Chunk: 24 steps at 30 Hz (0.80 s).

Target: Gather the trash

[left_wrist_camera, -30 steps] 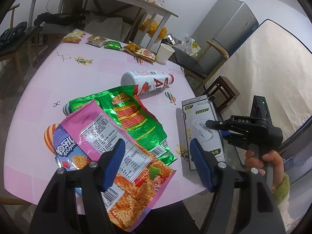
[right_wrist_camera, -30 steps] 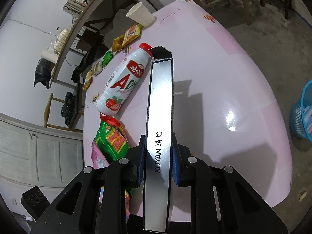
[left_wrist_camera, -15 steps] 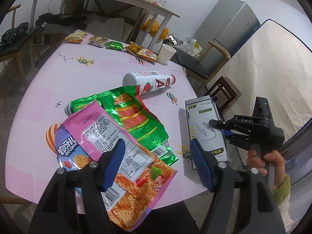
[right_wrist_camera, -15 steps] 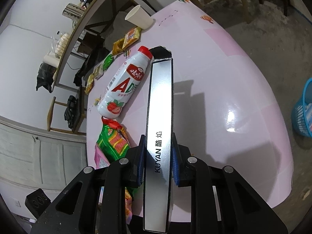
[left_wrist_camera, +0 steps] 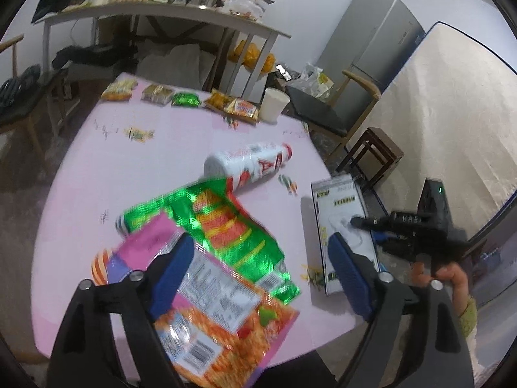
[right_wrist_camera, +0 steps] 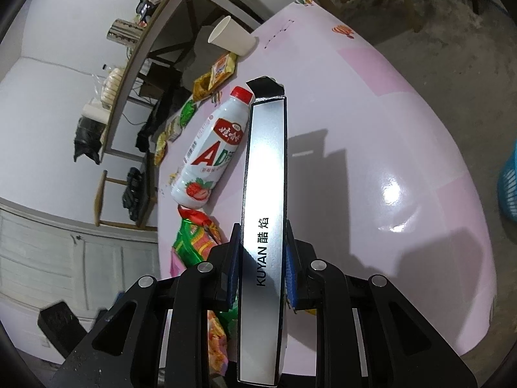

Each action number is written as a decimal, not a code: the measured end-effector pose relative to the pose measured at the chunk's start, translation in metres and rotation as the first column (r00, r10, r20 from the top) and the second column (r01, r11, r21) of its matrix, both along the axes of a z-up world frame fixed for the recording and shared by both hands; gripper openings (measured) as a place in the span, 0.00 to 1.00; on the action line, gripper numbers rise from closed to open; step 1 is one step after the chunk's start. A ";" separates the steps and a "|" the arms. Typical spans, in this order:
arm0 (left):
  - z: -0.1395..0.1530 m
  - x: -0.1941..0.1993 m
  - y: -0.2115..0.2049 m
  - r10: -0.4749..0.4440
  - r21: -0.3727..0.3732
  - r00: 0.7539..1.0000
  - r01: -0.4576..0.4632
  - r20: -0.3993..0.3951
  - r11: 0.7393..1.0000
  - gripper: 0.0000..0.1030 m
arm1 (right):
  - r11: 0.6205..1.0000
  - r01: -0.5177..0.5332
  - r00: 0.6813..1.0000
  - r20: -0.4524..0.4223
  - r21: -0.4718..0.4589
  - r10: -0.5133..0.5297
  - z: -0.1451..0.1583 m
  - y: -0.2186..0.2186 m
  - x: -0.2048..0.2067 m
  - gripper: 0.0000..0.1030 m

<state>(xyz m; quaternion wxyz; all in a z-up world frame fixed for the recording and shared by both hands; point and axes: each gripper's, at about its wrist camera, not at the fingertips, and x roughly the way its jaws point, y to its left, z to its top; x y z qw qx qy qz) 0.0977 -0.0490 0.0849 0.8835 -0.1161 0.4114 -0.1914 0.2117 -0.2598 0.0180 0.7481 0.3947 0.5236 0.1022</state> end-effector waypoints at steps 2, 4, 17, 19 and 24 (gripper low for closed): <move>0.007 0.022 0.001 -0.042 0.013 0.999 0.042 0.006 0.999 0.88 | 1.000 0.004 1.000 0.008 0.011 -0.004 0.000 -0.003 -0.001 0.21; 0.010 0.046 -0.003 -0.076 0.039 0.997 0.076 0.009 0.996 0.89 | 0.999 0.009 1.000 0.017 0.032 -0.010 -0.001 -0.006 -0.002 0.21; -0.053 0.194 -0.066 -0.190 0.279 0.972 0.223 -0.141 0.934 0.90 | 0.991 -0.016 1.000 -0.002 0.132 0.017 -0.019 -0.013 0.007 0.21; -0.070 0.213 -0.076 -0.202 0.330 0.962 0.255 -0.185 0.909 0.90 | 0.989 -0.020 1.000 -0.006 0.148 0.021 -0.020 -0.015 0.008 0.21; -0.101 0.243 -0.095 -0.242 0.397 0.934 0.333 -0.262 0.855 0.88 | 0.986 -0.021 1.000 -0.009 0.166 0.023 -0.021 -0.018 0.010 0.21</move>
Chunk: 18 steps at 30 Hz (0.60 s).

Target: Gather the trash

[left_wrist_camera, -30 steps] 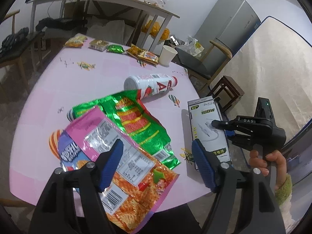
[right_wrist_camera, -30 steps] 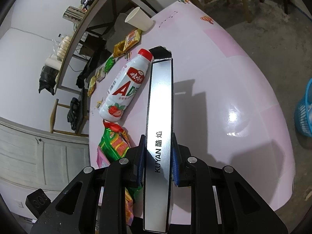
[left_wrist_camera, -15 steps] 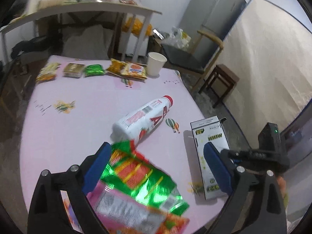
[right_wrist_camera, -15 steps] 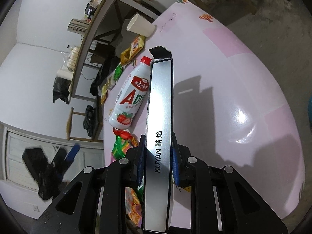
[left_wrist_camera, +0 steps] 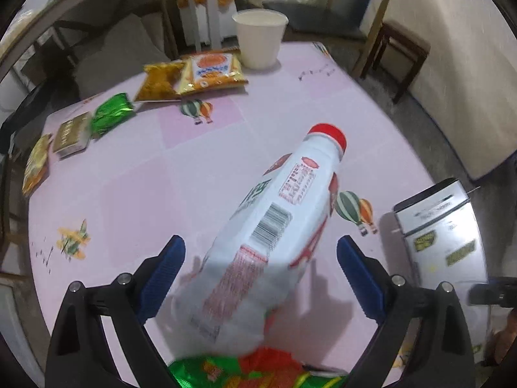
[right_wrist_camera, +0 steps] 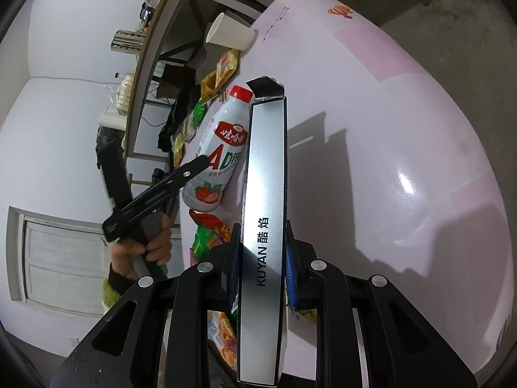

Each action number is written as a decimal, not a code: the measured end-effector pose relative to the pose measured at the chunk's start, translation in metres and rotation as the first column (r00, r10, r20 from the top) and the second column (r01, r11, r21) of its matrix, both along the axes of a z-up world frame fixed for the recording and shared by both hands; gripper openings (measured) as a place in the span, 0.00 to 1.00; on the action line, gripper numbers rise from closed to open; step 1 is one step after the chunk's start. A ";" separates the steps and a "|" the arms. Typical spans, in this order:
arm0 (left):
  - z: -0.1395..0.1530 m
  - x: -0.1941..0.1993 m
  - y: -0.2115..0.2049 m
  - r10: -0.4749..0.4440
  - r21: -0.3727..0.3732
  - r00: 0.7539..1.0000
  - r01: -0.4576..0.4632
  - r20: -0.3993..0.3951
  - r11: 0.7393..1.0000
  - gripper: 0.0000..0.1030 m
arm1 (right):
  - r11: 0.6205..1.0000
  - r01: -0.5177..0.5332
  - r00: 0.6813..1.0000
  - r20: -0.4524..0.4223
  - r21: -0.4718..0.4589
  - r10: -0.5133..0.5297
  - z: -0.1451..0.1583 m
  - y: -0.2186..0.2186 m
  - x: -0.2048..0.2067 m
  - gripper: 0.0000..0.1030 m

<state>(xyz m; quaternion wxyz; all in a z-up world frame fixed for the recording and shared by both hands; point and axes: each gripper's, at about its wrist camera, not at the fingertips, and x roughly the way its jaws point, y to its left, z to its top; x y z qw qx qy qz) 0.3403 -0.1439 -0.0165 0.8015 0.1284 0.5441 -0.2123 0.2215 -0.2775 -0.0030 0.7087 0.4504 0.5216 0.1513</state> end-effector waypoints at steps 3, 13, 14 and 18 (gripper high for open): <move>-0.013 0.010 -0.009 -0.023 0.039 0.999 0.024 -0.027 0.999 0.80 | 1.000 0.002 1.000 -0.004 0.010 -0.001 -0.001 -0.002 0.001 0.21; -0.015 0.015 -0.020 -0.050 0.013 0.998 0.051 -0.032 0.999 0.72 | 0.998 0.029 1.000 -0.007 0.054 -0.028 -0.007 -0.007 -0.002 0.21; -0.013 0.014 -0.019 -0.048 0.004 0.999 0.048 -0.023 0.999 0.69 | 0.998 0.035 0.999 -0.006 0.059 -0.035 -0.007 -0.009 -0.004 0.21; 0.001 0.012 -0.019 -0.026 -0.036 1.000 0.026 -0.005 0.999 0.63 | 0.997 0.050 0.999 0.014 0.059 -0.051 -0.001 -0.015 -0.009 0.21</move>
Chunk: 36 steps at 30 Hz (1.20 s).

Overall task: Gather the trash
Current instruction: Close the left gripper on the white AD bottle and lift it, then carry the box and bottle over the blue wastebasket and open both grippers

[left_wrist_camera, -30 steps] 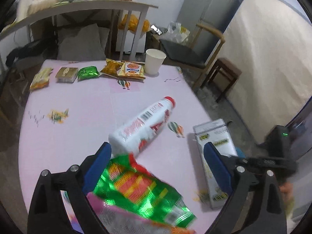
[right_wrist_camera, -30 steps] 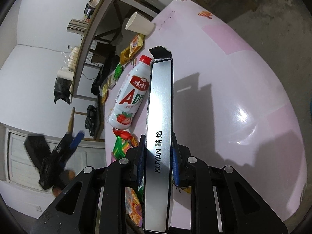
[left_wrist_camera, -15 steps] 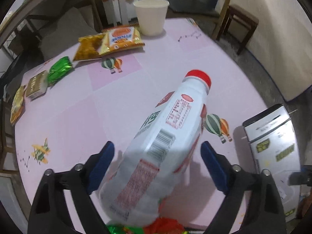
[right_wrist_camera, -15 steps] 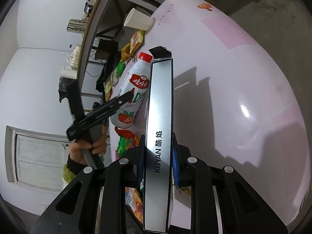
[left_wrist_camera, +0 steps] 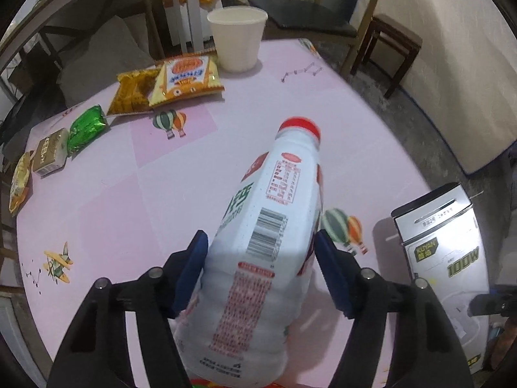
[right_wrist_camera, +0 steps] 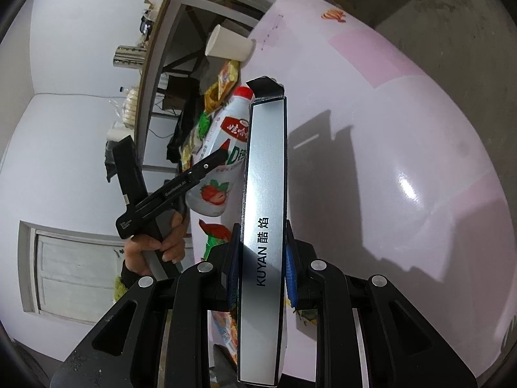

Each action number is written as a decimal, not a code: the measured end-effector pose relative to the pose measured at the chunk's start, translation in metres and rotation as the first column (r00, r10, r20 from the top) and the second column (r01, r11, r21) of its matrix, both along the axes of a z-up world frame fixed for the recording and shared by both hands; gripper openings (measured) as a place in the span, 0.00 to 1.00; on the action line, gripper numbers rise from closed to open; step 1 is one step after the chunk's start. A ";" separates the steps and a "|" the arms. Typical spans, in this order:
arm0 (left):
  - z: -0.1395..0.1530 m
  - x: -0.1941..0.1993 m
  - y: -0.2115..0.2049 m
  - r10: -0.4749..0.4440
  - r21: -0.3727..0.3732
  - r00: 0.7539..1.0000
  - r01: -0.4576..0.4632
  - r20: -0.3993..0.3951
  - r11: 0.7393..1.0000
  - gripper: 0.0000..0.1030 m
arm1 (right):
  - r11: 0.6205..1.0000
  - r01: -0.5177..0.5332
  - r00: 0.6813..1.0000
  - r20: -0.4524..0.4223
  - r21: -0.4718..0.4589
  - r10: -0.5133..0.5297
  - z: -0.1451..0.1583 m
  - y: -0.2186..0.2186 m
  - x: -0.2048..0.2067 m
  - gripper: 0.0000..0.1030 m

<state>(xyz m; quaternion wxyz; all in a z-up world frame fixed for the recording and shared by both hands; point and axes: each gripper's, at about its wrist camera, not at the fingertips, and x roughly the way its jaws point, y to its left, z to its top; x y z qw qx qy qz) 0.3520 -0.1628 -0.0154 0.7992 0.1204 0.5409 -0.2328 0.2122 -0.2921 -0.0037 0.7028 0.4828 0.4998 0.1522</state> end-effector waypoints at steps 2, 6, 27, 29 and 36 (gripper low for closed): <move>0.009 -0.003 0.000 0.001 -0.019 1.000 0.000 0.013 1.000 0.62 | 1.000 0.007 1.000 0.012 -0.003 -0.007 0.004 -0.002 -0.003 0.21; 0.021 -0.012 0.001 0.015 -0.059 1.000 -0.015 -0.003 0.998 0.60 | 1.000 0.020 0.999 0.030 0.001 -0.020 0.010 -0.005 -0.010 0.21; 0.068 -0.125 -0.049 -0.052 -0.342 0.984 -0.010 -0.173 0.940 0.57 | 0.984 0.168 0.978 0.114 0.061 -0.174 0.022 -0.068 -0.077 0.21; 0.071 -0.134 -0.075 -0.086 -0.341 0.983 0.025 -0.165 0.940 0.57 | 0.974 0.218 0.967 0.121 0.066 -0.224 0.023 -0.091 -0.096 0.21; 0.067 -0.170 -0.195 -0.243 -0.354 0.958 0.178 -0.151 0.918 0.57 | 0.886 0.464 0.880 0.103 0.019 -0.463 0.017 -0.189 -0.180 0.21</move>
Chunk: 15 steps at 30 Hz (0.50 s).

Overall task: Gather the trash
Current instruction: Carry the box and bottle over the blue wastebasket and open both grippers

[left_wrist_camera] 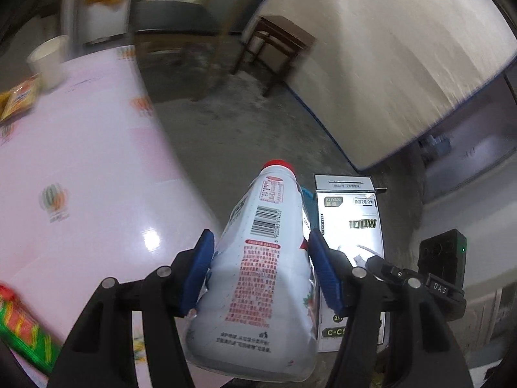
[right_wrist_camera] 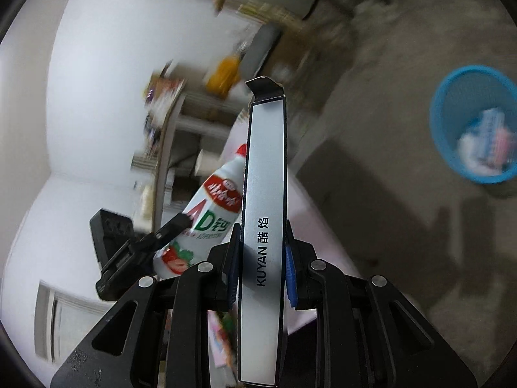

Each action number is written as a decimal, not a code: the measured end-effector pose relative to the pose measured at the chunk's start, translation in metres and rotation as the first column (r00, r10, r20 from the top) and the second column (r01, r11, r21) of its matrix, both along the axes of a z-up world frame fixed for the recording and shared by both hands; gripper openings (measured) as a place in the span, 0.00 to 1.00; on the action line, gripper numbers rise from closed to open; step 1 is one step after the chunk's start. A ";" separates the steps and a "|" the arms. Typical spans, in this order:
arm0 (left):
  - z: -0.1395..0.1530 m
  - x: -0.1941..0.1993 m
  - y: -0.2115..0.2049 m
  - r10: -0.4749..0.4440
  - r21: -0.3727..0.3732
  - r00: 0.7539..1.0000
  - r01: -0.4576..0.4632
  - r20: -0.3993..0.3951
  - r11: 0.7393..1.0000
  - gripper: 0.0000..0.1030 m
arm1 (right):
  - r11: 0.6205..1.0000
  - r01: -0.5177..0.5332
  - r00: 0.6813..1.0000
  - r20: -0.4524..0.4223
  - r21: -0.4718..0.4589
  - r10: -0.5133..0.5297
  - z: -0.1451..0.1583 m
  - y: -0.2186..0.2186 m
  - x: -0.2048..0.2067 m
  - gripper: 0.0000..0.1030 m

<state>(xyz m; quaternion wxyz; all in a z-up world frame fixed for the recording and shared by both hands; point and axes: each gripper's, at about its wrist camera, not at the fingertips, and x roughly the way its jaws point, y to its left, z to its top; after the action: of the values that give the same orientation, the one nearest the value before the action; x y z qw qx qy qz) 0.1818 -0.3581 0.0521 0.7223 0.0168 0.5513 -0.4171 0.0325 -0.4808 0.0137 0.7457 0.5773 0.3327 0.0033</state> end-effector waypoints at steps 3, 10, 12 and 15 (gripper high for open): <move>-0.014 -0.021 -0.057 -0.073 0.015 0.997 0.073 -0.005 0.997 0.57 | 0.995 0.100 0.994 -0.038 -0.002 -0.100 -0.011 -0.034 -0.033 0.21; -0.072 -0.059 -0.171 -0.176 0.095 0.983 0.180 -0.045 0.979 0.57 | 0.968 0.249 0.962 -0.127 0.040 -0.242 -0.052 -0.086 -0.066 0.21; -0.085 -0.058 -0.200 -0.163 0.118 0.986 0.166 -0.037 0.979 0.57 | 0.958 0.281 0.952 -0.145 0.061 -0.270 -0.064 -0.101 -0.062 0.21; -0.096 -0.057 -0.227 -0.140 0.103 0.989 0.135 0.046 0.986 0.82 | 0.944 0.321 0.937 -0.170 0.076 -0.305 -0.095 -0.130 -0.049 0.28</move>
<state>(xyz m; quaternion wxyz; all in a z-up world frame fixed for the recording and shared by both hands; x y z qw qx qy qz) 0.1253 -0.5853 -0.0441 0.7044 0.1017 0.5497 -0.4374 -0.0169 -0.6107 -0.0812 0.6777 0.6589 0.2933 -0.1436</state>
